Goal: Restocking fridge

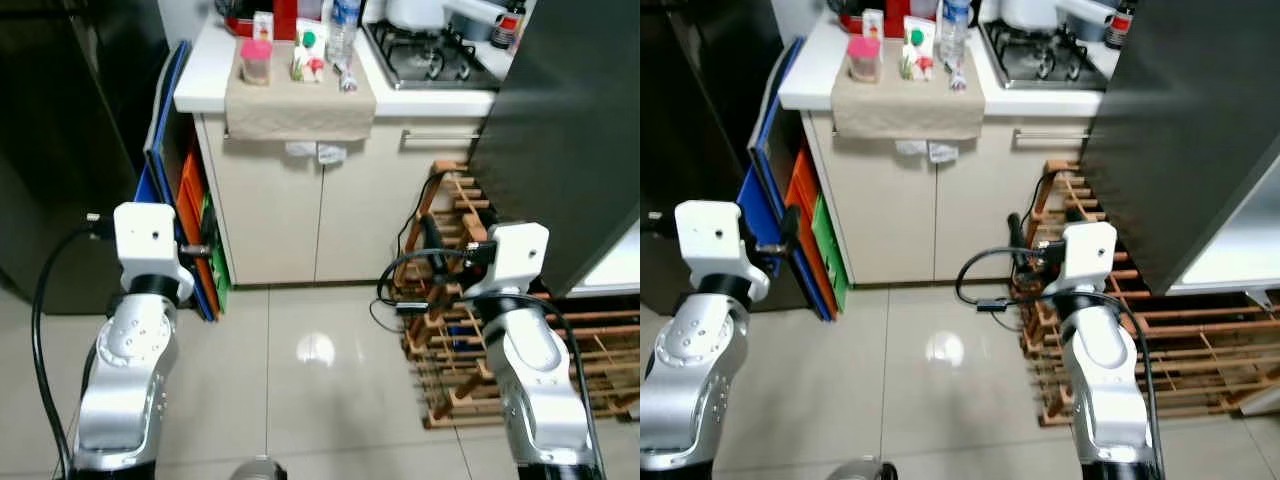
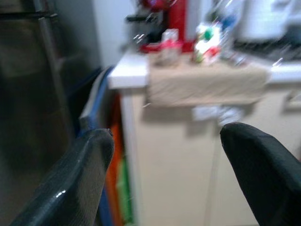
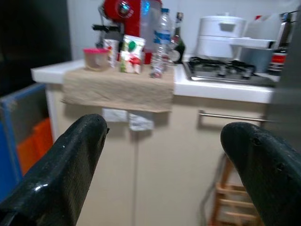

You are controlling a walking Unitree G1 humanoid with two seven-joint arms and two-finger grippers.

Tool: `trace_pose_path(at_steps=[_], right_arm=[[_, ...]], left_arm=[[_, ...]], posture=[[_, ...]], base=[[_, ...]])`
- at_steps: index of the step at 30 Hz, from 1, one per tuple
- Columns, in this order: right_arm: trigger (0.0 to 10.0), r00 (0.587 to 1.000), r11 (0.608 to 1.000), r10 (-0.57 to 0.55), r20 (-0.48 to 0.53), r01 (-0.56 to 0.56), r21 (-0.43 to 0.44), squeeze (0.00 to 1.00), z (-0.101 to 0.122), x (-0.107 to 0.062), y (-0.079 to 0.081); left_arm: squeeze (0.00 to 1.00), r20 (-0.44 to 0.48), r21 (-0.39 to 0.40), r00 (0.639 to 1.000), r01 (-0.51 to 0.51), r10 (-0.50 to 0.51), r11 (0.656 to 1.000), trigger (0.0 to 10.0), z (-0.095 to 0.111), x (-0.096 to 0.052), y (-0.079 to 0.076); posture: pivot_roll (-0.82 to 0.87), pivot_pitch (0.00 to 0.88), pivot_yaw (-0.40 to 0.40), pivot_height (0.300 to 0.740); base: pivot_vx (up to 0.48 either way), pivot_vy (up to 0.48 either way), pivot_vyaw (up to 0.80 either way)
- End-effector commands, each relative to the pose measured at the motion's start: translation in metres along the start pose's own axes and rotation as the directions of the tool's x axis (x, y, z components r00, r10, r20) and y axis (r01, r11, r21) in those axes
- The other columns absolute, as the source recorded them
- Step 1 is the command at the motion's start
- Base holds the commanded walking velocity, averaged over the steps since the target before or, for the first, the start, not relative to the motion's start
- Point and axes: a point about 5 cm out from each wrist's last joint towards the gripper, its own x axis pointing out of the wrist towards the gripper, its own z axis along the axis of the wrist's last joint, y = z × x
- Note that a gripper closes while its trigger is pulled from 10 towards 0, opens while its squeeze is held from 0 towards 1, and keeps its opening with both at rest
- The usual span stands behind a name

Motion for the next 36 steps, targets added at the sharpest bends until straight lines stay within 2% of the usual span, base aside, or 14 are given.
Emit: trace_pose_path(at_steps=[1, 2, 4, 5, 10, 17, 36], right_arm=[[10.0, 1.0, 1.0, -0.022, -0.005, 0.022, 0.014, 0.0, 0.001, 0.002, -0.004], [10.0, 0.999, 0.999, -0.033, 0.012, 0.032, 0.044, 0.0, 0.005, 0.011, -0.004], [10.0, 0.999, 0.998, -0.039, 0.021, 0.038, 0.053, 0.0, 0.008, 0.017, -0.005], [10.0, 0.998, 0.997, -0.044, 0.034, 0.042, 0.057, 0.0, 0.013, 0.025, -0.005], [10.0, 0.998, 0.998, -0.04, 0.054, 0.038, 0.047, 0.0, 0.021, 0.038, -0.007], [10.0, 0.999, 0.999, -0.031, 0.036, 0.029, 0.045, 0.0, 0.018, 0.043, -0.011], [10.0, 0.999, 0.999, -0.014, 0.032, 0.013, 0.049, 0.0, 0.014, 0.052, -0.004]], left_arm=[[0.0, 0.031, -0.013, 0.999, 0.039, -0.038, 0.999, 10.0, 0.004, 0.003, -0.007], [0.0, 0.056, -0.012, 0.997, 0.046, -0.046, 0.999, 10.0, 0.011, 0.011, -0.011], [0.0, 0.07, -0.001, 0.996, 0.049, -0.049, 0.999, 10.0, 0.015, 0.015, -0.013], [0.0, 0.082, -0.002, 0.996, 0.044, -0.044, 0.999, 10.0, 0.02, 0.02, -0.013], [0.0, 0.083, -0.006, 0.996, 0.039, -0.038, 0.999, 10.0, 0.021, 0.026, -0.014], [0.0, 0.078, -0.022, 0.997, 0.012, -0.01, 1.0, 10.0, 0.019, 0.03, -0.014], [0.0, 0.091, -0.016, 0.996, 0.012, -0.01, 1.0, 10.0, 0.022, 0.041, -0.017]], posture=[[-0.01, 0.0, -0.026, 0.74], [-0.01, 0.0, -0.021, 0.74], [-0.02, 0.0, -0.017, 0.74], [-0.02, 0.0, -0.017, 0.74], [-0.02, 0.0, -0.016, 0.74], [-0.01, 0.0, -0.024, 0.74], [-0.02, 0.0, -0.018, 0.74]], base=[[0.48, 0.0, 0.0], [0.48, 0.0, 0.0], [0.48, 0.0, 0.0], [0.48, 0.0, 0.0], [0.48, 0.0, 0.0], [0.48, 0.0, 0.0], [0.48, 0.0, 0.0]])
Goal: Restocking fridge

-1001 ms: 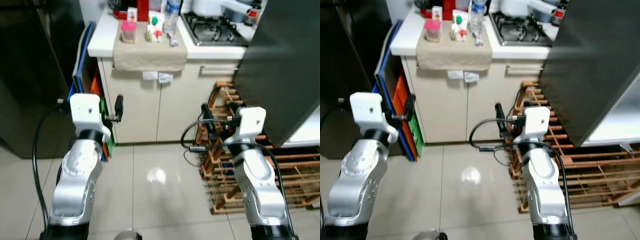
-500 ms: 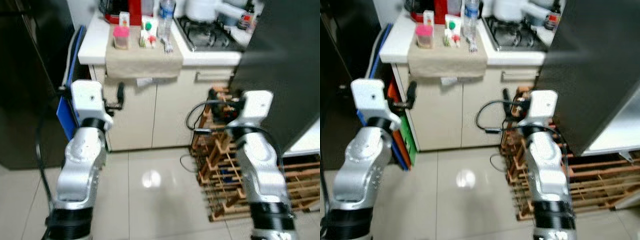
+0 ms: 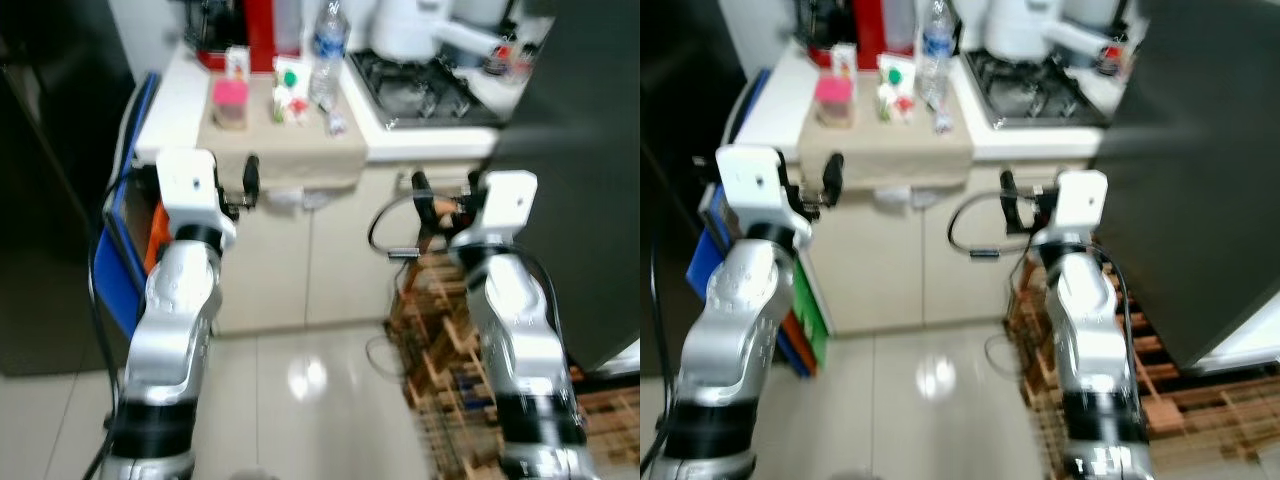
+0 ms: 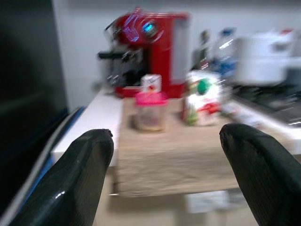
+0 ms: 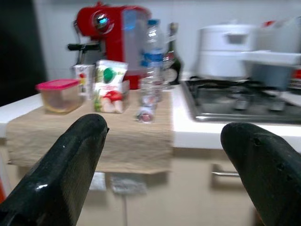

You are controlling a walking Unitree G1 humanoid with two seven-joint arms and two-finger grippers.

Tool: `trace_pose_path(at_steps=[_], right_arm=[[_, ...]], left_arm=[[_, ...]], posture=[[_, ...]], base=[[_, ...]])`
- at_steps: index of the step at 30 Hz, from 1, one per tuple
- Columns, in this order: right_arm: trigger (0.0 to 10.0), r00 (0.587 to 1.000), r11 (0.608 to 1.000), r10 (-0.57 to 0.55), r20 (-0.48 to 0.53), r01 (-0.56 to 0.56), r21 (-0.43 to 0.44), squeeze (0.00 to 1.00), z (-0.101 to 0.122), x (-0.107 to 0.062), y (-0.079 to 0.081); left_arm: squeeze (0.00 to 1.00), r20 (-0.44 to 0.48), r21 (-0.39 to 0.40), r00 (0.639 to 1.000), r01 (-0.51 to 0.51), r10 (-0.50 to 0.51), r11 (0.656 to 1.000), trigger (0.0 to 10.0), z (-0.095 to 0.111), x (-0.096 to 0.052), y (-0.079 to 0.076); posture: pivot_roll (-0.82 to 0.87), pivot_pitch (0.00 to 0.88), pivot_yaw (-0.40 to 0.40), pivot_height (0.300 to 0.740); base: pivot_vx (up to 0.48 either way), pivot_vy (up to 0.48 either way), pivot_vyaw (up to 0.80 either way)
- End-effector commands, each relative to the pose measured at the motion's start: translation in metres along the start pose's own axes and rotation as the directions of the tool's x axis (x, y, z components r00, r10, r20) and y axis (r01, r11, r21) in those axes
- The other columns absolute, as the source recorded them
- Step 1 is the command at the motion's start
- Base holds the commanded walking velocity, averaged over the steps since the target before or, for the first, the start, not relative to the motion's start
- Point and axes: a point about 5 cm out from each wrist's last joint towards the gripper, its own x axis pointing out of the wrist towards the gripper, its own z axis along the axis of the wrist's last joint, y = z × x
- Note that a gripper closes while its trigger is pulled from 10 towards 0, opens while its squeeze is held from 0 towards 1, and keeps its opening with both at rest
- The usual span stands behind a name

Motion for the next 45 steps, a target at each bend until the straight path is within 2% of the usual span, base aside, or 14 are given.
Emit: trace_pose_path(at_steps=[1, 9, 17, 28, 30, 32, 33, 34, 35, 40, 42, 43, 45], right_arm=[[10.0, 0.999, 0.999, -0.031, 0.008, 0.031, -0.008, 0.0, 0.002, 0.0, -0.012], [10.0, 1.0, 1.0, -0.024, 0.009, 0.024, -0.008, 0.0, 0.002, 0.002, -0.011], [10.0, 1.0, 1.0, -0.021, 0.018, 0.022, -0.011, 0.0, 0.004, 0.005, -0.01], [10.0, 0.997, 1.0, 0.001, 0.073, -0.002, 0.018, 0.0, 0.024, 0.024, -0.003], [10.0, 0.999, 0.999, 0.01, 0.054, -0.012, 0.035, 0.0, 0.029, 0.034, 0.001], [10.0, 0.999, 0.999, 0.014, 0.039, -0.016, 0.042, 0.0, 0.03, 0.038, 0.003], [10.0, 1.0, 0.998, 0.009, -0.008, -0.008, 0.062, 0.0, 0.033, 0.049, 0.005], [10.0, 1.0, 0.998, 0.009, -0.008, -0.008, 0.062, 0.0, 0.033, 0.049, 0.005], [10.0, 0.999, 0.996, -0.001, -0.038, 0.005, 0.085, 0.0, 0.034, 0.057, 0.007], [10.0, 0.997, 0.994, -0.017, -0.076, 0.026, 0.11, 0.0, 0.032, 0.063, 0.007], [10.0, 0.991, 0.989, -0.034, -0.132, 0.053, 0.14, 0.0, 0.028, 0.069, 0.009], [10.0, 0.991, 0.989, -0.034, -0.132, 0.053, 0.14, 0.0, 0.028, 0.069, 0.009], [10.0, 0.977, 0.988, -0.064, -0.203, 0.091, 0.122, 0.0, 0.02, 0.075, 0.009]], left_arm=[[0.0, 0.012, -0.009, 1.0, 0.024, -0.023, 1.0, 10.0, 0.002, 0.002, -0.009], [0.0, 0.004, -0.041, 1.0, 0.022, -0.022, 0.999, 10.0, 0.001, 0.002, -0.008], [0.0, 0.01, -0.035, 1.0, 0.023, -0.023, 0.999, 10.0, 0.002, 0.003, -0.008], [0.0, 0.029, -0.026, 0.999, 0.018, -0.017, 1.0, 10.0, 0.005, 0.005, -0.007], [0.0, 0.043, 0.022, 0.999, -0.026, 0.025, 0.999, 10.0, 0.006, 0.006, -0.004], [0.0, 0.046, 0.021, 0.999, -0.029, 0.028, 0.999, 10.0, 0.006, 0.007, -0.003], [0.0, 0.047, 0.01, 0.999, -0.027, 0.027, 1.0, 10.0, 0.007, 0.006, -0.003], [0.0, 0.047, 0.01, 0.999, -0.027, 0.027, 1.0, 10.0, 0.007, 0.006, -0.003], [0.0, 0.046, 0.007, 0.999, -0.026, 0.026, 1.0, 10.0, 0.007, 0.006, -0.004], [0.0, 0.046, 0.004, 0.999, -0.026, 0.026, 1.0, 10.0, 0.007, 0.006, -0.004], [0.0, 0.047, -0.002, 0.999, -0.026, 0.026, 1.0, 10.0, 0.008, 0.005, -0.004], [0.0, 0.047, -0.002, 0.999, -0.026, 0.026, 1.0, 10.0, 0.008, 0.005, -0.004], [0.0, 0.054, -0.004, 0.998, -0.029, 0.029, 1.0, 10.0, 0.009, 0.004, -0.003]], posture=[[-0.02, 0.0, -0.018, 0.74], [-0.01, 0.0, -0.017, 0.74], [-0.01, 0.0, -0.017, 0.74], [-0.01, 0.0, -0.014, 0.74], [0.0, 0.0, -0.013, 0.74], [0.0, 0.0, -0.013, 0.74], [0.0, 0.0, -0.014, 0.74], [0.0, 0.0, -0.014, 0.74], [0.0, 0.0, -0.014, 0.74], [0.0, 0.0, -0.016, 0.74], [0.01, 0.0, -0.02, 0.74], [0.01, 0.0, -0.02, 0.74], [0.02, 0.0, -0.027, 0.74]], base=[[0.48, 0.0, 0.0], [0.479, 0.0, 0.0], [0.467, 0.0, 0.0], [0.432, 0.12, 0.0], [0.189, 0.146, 0.0], [0.0, 0.0, 0.0], [0.0, 0.0, 0.0], [0.0, 0.0, 0.0], [0.0, 0.0, 0.0], [0.0, 0.0, 0.0], [0.0, 0.0, 0.0], [0.0, 0.0, 0.0], [0.0, 0.0, 0.0]])
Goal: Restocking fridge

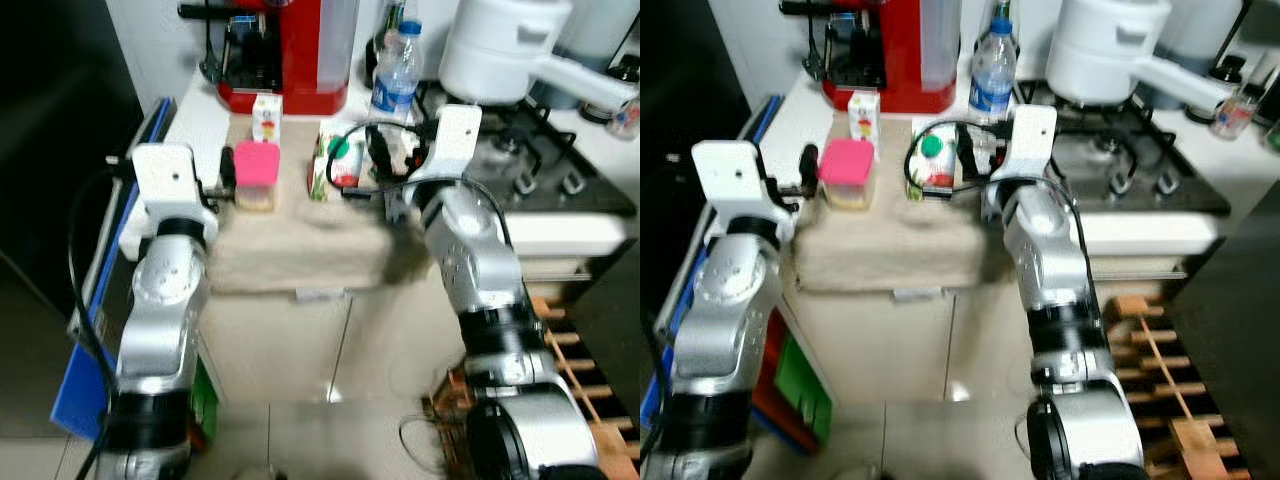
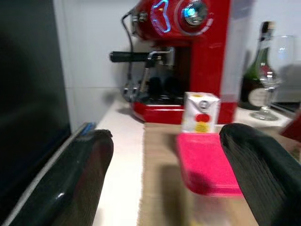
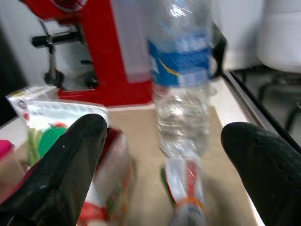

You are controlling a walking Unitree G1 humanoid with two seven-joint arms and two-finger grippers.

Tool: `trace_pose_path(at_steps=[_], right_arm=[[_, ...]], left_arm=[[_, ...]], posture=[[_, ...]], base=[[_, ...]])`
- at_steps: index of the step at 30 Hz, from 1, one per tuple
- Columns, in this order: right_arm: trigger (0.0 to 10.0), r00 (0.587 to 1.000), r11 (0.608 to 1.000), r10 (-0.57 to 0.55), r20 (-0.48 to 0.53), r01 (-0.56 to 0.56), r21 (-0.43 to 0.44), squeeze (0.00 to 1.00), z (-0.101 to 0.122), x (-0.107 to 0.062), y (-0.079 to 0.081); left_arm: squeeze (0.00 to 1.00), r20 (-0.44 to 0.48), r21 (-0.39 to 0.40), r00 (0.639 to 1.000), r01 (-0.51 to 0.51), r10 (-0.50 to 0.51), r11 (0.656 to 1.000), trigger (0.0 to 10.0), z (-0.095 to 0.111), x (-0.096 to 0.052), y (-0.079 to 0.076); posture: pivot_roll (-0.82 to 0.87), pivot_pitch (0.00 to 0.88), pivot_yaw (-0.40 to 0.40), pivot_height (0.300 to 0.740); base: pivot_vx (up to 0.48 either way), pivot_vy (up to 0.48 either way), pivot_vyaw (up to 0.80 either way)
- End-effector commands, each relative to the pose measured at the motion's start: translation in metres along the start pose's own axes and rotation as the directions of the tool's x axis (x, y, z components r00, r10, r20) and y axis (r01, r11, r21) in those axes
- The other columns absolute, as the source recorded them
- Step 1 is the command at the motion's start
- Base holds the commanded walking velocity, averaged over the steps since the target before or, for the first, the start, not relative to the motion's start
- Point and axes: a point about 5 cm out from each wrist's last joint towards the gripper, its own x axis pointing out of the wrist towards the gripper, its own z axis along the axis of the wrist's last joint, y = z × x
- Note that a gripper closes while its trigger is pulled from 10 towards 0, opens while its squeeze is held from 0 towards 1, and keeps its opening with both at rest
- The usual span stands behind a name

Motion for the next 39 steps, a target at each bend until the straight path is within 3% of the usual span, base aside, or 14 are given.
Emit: trace_pose_path(at_steps=[1, 6, 15, 24, 39], right_arm=[[10.0, 0.997, 0.998, -0.057, -0.05, 0.056, -0.023, 0.0, 0.0, 0.006, -0.003], [10.0, 0.985, 0.992, -0.121, -0.12, 0.114, -0.06, 0.0, -0.007, 0.008, -0.01], [10.0, 0.955, 0.991, -0.133, -0.266, 0.122, -0.056, 0.0, -0.025, 0.012, -0.014], [10.0, 0.94, 0.993, -0.113, -0.321, 0.101, -0.055, 0.0, -0.024, 0.019, -0.024], [10.0, 0.935, 0.996, -0.018, -0.354, -0.016, -0.092, 0.0, -0.033, 0.023, -0.006]], left_arm=[[0.0, 0.017, 0.001, 1.0, -0.008, 0.008, 1.0, 10.0, 0.004, -0.001, 0.002], [0.0, 0.017, 0.002, 1.0, -0.015, 0.015, 1.0, 10.0, 0.005, -0.003, 0.005], [0.0, 0.01, -0.003, 1.0, -0.011, 0.011, 1.0, 10.0, 0.004, -0.003, 0.002], [0.0, 0.011, -0.006, 1.0, -0.012, 0.012, 1.0, 10.0, 0.005, -0.002, 0.001], [0.0, 0.004, -0.01, 1.0, -0.02, 0.02, 1.0, 10.0, 0.004, -0.003, 0.001]], posture=[[0.03, 0.0, -0.028, 0.74], [0.03, 0.0, -0.032, 0.74], [0.02, 0.0, -0.037, 0.74], [0.02, 0.0, -0.04, 0.74], [0.02, 0.0, -0.048, 0.74]], base=[[0.0, 0.0, 0.0], [0.0, 0.0, 0.0], [0.0, 0.0, 0.0], [0.0, 0.0, 0.0], [0.0, 0.0, 0.0]])
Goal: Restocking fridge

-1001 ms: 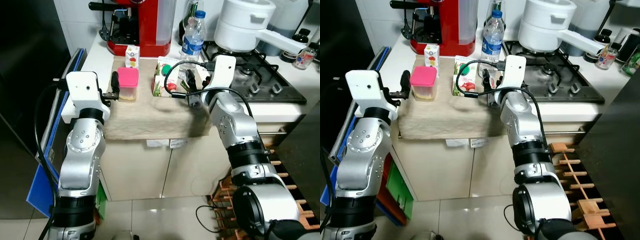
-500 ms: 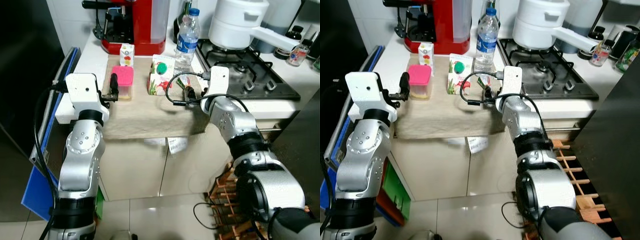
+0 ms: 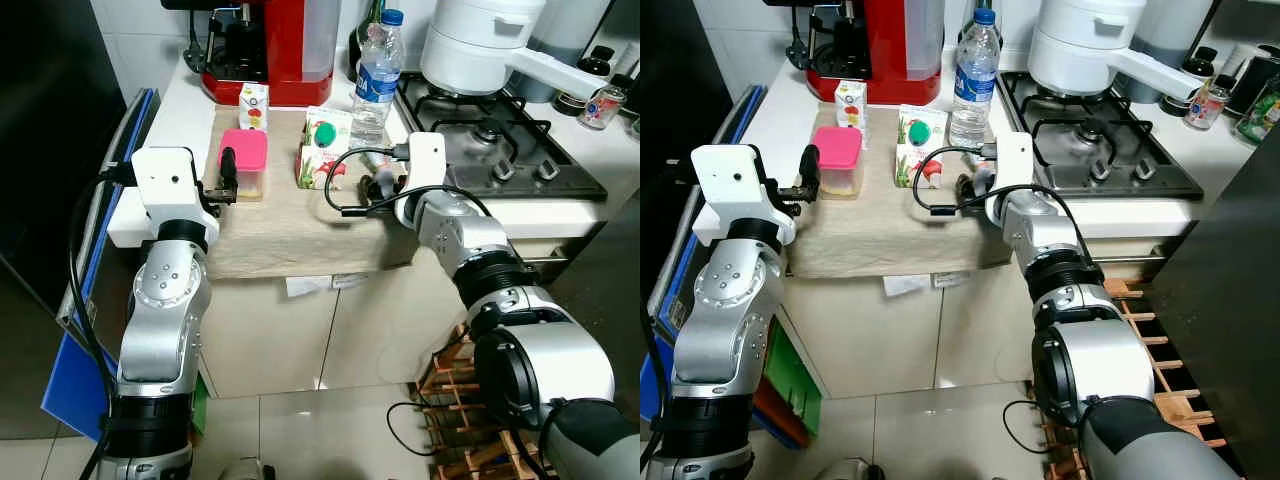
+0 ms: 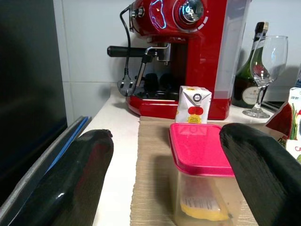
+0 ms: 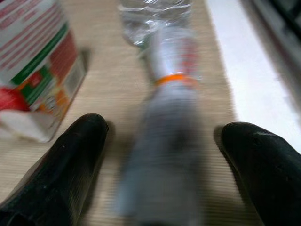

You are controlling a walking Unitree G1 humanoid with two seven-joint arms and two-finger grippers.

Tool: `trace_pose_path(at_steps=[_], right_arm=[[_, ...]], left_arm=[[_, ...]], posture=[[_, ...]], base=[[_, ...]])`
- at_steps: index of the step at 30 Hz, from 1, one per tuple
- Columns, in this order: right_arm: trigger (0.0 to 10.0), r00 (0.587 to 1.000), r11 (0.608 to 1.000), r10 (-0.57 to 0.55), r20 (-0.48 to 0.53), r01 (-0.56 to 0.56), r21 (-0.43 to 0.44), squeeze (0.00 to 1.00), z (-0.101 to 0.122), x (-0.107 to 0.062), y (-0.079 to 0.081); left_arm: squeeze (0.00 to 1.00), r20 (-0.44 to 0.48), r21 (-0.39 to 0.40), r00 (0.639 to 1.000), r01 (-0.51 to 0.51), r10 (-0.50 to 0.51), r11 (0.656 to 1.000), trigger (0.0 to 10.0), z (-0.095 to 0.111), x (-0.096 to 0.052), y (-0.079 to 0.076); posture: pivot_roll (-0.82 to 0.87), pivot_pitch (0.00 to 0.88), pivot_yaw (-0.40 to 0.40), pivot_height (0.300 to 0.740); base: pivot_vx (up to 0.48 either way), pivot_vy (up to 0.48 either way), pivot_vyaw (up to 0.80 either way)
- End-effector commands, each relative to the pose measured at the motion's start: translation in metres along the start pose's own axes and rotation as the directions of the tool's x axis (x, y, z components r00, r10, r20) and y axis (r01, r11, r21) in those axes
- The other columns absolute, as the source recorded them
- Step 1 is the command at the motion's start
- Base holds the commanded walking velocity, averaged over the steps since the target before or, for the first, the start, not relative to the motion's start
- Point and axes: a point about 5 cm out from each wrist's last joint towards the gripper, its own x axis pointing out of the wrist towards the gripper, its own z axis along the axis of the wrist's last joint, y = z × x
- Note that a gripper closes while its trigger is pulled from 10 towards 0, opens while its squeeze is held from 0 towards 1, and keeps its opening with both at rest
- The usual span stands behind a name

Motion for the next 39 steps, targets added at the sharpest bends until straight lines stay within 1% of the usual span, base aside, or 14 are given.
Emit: trace_pose_path(at_steps=[1, 6, 7, 8, 22, 23, 25, 26, 28, 33, 34, 36, 37, 39], right_arm=[[10.0, 1.0, 1.0, 0.007, 0.006, -0.007, -0.007, 0.0, 0.005, 0.0, 0.002], [10.0, 0.999, 0.999, 0.002, -0.044, 0.0, 0.041, 0.0, -0.004, 0.001, -0.002], [4.5, 0.999, 0.999, -0.007, -0.049, 0.009, 0.04, 0.0, -0.005, 0.001, -0.004], [0.0, 0.998, 0.999, -0.018, -0.053, 0.02, 0.042, 0.0, -0.006, 0.001, -0.005], [0.0, 0.999, 0.999, -0.009, -0.052, 0.011, 0.044, 0.0, -0.012, 0.001, -0.002], [0.0, 0.999, 0.999, -0.006, -0.053, 0.008, 0.044, 0.0, -0.012, 0.002, -0.002], [0.0, 0.999, 0.999, -0.001, -0.054, 0.003, 0.045, 0.0, -0.012, 0.002, -0.002], [0.0, 0.999, 0.999, 0.001, -0.054, 0.001, 0.046, 0.0, -0.012, 0.002, -0.001], [0.0, 0.999, 0.999, 0.004, -0.053, -0.001, 0.046, 0.0, -0.012, 0.002, -0.001], [0.0, 0.999, 0.999, 0.005, -0.046, -0.003, 0.047, 0.0, -0.011, 0.002, -0.001], [0.0, 0.999, 0.999, 0.005, -0.043, -0.003, 0.045, 0.0, -0.011, 0.002, -0.001], [0.0, 0.999, 0.999, 0.005, -0.042, -0.003, 0.045, 0.0, -0.011, 0.002, -0.001], [0.0, 0.999, 0.999, 0.006, -0.039, -0.004, 0.044, 0.0, -0.01, 0.001, -0.002], [0.0, 0.999, 0.999, 0.006, -0.037, -0.004, 0.042, 0.0, -0.01, 0.001, -0.002]], left_arm=[[0.0, 0.008, -0.003, 1.0, -0.002, 0.002, 1.0, 10.0, 0.004, -0.001, -0.002], [0.0, 0.001, -0.009, 1.0, -0.002, 0.002, 1.0, 10.0, 0.003, 0.0, -0.002], [0.0, 0.001, -0.01, 1.0, -0.002, 0.002, 1.0, 10.0, 0.002, 0.0, -0.002], [0.0, 0.0, -0.011, 1.0, -0.001, 0.001, 1.0, 10.0, 0.002, 0.0, -0.003], [0.0, -0.02, -0.015, 1.0, 0.023, -0.023, 1.0, 10.0, -0.002, 0.0, -0.007], [0.0, -0.036, -0.03, 0.997, 0.062, -0.063, 0.998, 10.0, -0.004, 0.0, -0.012], [0.0, -0.057, -0.054, 0.98, 0.186, -0.189, 0.981, 10.0, -0.007, -0.005, -0.025], [0.0, -0.054, -0.066, 0.964, 0.256, -0.259, 0.965, 10.0, -0.007, -0.008, -0.031], [0.0, -0.041, -0.062, 0.941, 0.332, -0.335, 0.941, 10.0, -0.005, -0.012, -0.037], [0.0, -0.005, -0.07, 0.895, 0.445, -0.446, 0.893, 10.0, 0.002, -0.015, -0.042], [0.0, -0.003, -0.078, 0.869, 0.493, -0.495, 0.866, 10.0, 0.003, -0.018, -0.044], [0.0, -0.004, -0.082, 0.86, 0.509, -0.511, 0.857, 10.0, 0.003, -0.019, -0.045], [0.0, -0.009, -0.096, 0.838, 0.543, -0.546, 0.834, 10.0, 0.003, -0.022, -0.047], [0.0, -0.009, -0.101, 0.829, 0.555, -0.559, 0.826, 10.0, 0.002, -0.024, -0.048]], posture=[[0.02, 0.0, -0.049, 0.74], [0.02, 0.0, -0.05, 0.74], [0.02, 0.0, -0.05, 0.74], [0.02, 0.0, -0.05, 0.74], [0.01, 0.0, -0.052, 0.74], [0.01, 0.0, -0.052, 0.74], [0.01, 0.0, -0.052, 0.74], [0.02, 0.0, -0.05, 0.74], [0.02, 0.0, -0.05, 0.74], [0.02, 0.0, -0.044, 0.74], [0.02, 0.0, -0.044, 0.74], [0.02, 0.0, -0.044, 0.74], [0.02, 0.0, -0.044, 0.74], [0.02, 0.0, -0.044, 0.74]], base=[[0.0, 0.0, 0.0], [0.0, 0.0, 0.0], [0.0, 0.0, 0.0], [0.0, 0.0, 0.0], [0.0, 0.0, 0.0], [0.0, 0.0, 0.0], [0.0, 0.0, 0.0], [0.0, 0.0, 0.0], [0.0, 0.0, 0.0], [0.0, 0.0, 0.0], [0.0, 0.0, 0.0], [0.0, 0.0, 0.0], [0.0, 0.0, 0.0], [0.0, 0.0, 0.0]])
